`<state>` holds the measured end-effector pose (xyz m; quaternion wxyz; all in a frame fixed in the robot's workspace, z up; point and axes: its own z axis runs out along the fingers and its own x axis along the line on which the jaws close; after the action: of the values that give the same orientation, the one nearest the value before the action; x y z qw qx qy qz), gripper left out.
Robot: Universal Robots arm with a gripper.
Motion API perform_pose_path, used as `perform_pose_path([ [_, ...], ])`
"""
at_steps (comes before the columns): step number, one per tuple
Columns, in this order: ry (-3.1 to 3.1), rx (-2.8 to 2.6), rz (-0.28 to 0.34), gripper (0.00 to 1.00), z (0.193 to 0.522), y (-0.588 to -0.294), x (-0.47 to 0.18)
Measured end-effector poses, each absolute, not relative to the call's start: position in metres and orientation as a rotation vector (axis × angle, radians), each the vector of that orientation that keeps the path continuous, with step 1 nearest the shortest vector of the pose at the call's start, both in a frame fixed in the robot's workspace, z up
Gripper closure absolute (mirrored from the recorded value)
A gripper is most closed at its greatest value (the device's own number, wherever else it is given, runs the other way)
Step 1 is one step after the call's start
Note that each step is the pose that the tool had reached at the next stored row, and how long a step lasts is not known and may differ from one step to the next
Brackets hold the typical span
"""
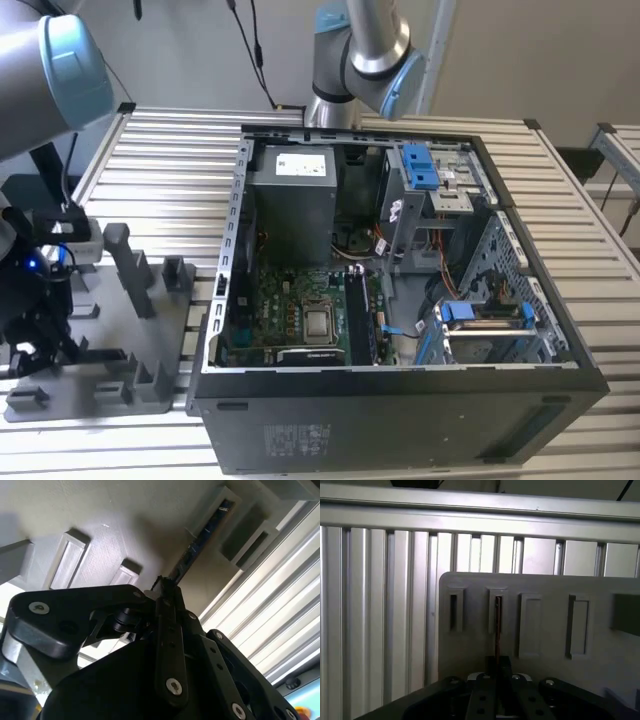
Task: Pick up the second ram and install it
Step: 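Pick up the second ram and move it above second insertion slot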
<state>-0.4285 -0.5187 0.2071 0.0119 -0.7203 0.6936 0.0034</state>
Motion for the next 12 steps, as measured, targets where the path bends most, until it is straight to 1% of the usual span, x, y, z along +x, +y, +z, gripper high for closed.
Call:
perform_pose_path([
  [12,2.163,-2.246,0.011,0.86,0.22,-0.519,-0.428],
])
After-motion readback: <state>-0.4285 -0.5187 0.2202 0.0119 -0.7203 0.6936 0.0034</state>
